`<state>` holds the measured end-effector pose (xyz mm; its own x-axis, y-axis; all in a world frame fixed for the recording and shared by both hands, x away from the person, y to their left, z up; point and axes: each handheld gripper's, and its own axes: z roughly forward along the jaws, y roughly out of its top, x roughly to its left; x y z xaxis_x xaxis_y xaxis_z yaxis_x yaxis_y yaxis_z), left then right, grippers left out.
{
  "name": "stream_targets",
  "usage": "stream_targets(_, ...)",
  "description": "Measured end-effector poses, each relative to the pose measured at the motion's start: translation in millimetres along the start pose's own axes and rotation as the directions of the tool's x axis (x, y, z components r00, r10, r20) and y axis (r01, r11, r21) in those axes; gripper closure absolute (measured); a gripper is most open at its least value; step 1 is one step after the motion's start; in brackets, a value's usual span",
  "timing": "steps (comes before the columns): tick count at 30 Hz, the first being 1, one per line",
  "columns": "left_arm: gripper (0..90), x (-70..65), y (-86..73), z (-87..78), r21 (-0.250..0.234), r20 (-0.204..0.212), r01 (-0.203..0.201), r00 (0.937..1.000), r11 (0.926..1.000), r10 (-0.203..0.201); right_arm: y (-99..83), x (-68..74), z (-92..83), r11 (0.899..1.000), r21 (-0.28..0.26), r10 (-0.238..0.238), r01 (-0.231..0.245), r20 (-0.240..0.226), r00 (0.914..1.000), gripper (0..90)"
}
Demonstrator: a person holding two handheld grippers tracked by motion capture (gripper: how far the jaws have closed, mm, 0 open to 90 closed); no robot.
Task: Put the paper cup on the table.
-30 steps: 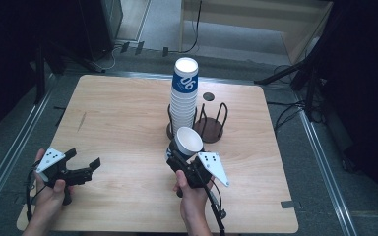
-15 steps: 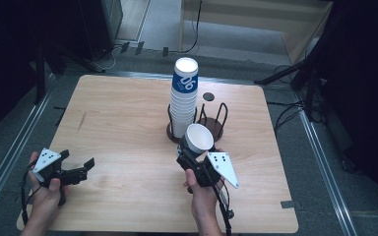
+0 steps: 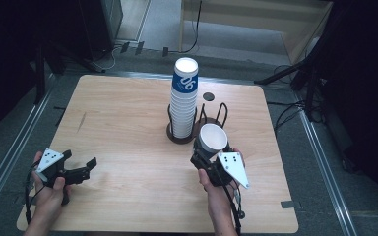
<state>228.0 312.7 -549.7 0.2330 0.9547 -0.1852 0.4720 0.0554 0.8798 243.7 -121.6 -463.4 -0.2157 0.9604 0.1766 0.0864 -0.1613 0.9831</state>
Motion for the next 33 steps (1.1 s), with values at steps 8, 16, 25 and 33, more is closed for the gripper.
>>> stream_targets(8,0.0,0.9,-0.7,0.0,-0.003,0.004,0.001,1.0,1.0,-0.001,-2.7,-15.4,1.4,0.999,0.008,-0.036,0.036,0.02,0.9991,19.9)
stream_targets(16,0.0,0.3,-1.0,0.2,-0.005,0.004,0.0,1.0,1.0,0.0,-4.7,-32.9,2.3,0.998,0.02,-0.067,0.066,0.058,0.9961,19.8)
stream_targets(25,0.0,-0.6,-1.3,1.1,-0.006,0.0,0.0,1.0,1.0,0.0,-10.1,-53.8,9.0,0.996,0.034,-0.088,0.085,0.106,0.9905,19.8)
stream_targets(33,0.0,-1.6,-1.7,1.2,-0.005,-0.004,-0.01,0.9999,0.9999,0.01,-20.5,-75.4,19.2,0.992,0.069,-0.118,0.109,0.152,0.9814,19.7)
